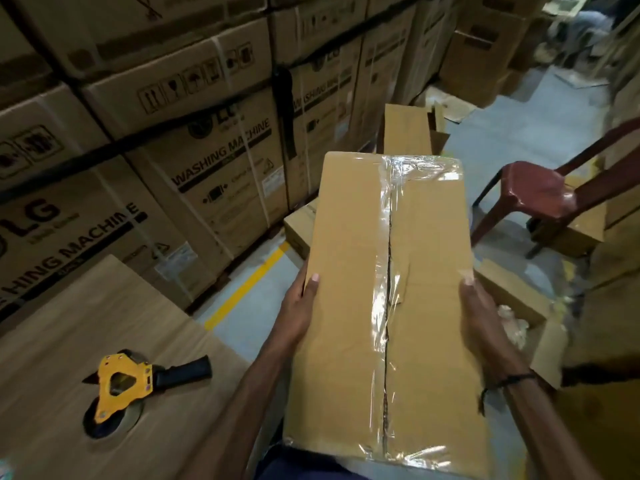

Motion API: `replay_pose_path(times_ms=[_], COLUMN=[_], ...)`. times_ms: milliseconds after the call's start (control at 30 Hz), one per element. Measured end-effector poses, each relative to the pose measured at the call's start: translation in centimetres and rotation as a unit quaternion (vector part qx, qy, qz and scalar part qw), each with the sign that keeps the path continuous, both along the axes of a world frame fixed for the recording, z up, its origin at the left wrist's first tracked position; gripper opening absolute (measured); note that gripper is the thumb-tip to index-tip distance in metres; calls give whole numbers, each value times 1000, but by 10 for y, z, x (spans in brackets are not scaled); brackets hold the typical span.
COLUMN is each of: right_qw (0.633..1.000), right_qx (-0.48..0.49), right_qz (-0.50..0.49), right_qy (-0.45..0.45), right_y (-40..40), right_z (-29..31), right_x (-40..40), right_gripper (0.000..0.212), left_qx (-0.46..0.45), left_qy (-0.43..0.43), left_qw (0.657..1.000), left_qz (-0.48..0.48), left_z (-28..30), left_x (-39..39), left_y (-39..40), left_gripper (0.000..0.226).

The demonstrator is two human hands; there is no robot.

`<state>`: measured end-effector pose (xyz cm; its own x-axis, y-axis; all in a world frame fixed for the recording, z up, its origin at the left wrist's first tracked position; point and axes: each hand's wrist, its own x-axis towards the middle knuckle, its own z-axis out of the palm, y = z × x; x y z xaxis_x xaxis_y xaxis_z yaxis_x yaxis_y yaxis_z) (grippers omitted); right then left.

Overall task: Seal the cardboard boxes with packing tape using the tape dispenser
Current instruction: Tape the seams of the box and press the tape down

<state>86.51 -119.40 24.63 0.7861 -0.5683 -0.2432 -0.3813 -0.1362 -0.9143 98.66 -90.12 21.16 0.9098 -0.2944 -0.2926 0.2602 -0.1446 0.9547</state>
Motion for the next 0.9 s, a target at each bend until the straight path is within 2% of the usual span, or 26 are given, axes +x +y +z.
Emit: replay_pose_path(times_ms=[100, 233, 300, 367, 533, 633, 733, 767, 900], right_qw=[999, 993, 990, 983, 965, 950, 938, 935, 917], right_qx=[-10, -17, -17, -20, -49, -42, -23, -19, -15], right_qz=[29, 106, 130, 169, 239, 280, 298, 305, 357], right_qy=[12, 38, 52, 69, 93, 133, 177, 183, 176], right_y=[-10, -18, -21, -18, -1, 12, 22, 30, 51], right_z=[-13, -36, -54, -75, -161, -228, -304, -326, -421], right_x=[75, 180, 231, 279, 381, 432, 477, 492, 546], right_gripper=[53, 35, 44, 53, 54, 62, 77, 76, 48], left_qx=[3, 40, 54, 54, 60, 62, 72, 78, 76], left_qy=[8, 17, 23, 29, 65, 96, 91, 93, 124], left_qw=[999, 994, 990, 988, 972, 958, 949, 944, 919], left_qz=[48, 104, 126, 144, 217, 262, 293, 306, 367], left_z=[-27, -68, -87, -111, -181, -233, -291, -315, -424], left_x=[54, 124, 157, 185, 236, 258, 279, 287, 313], left_y=[-7, -7, -2, 4, 20, 28, 35, 38, 51], left_gripper=[44, 56, 60, 53, 50, 50, 48, 47, 47])
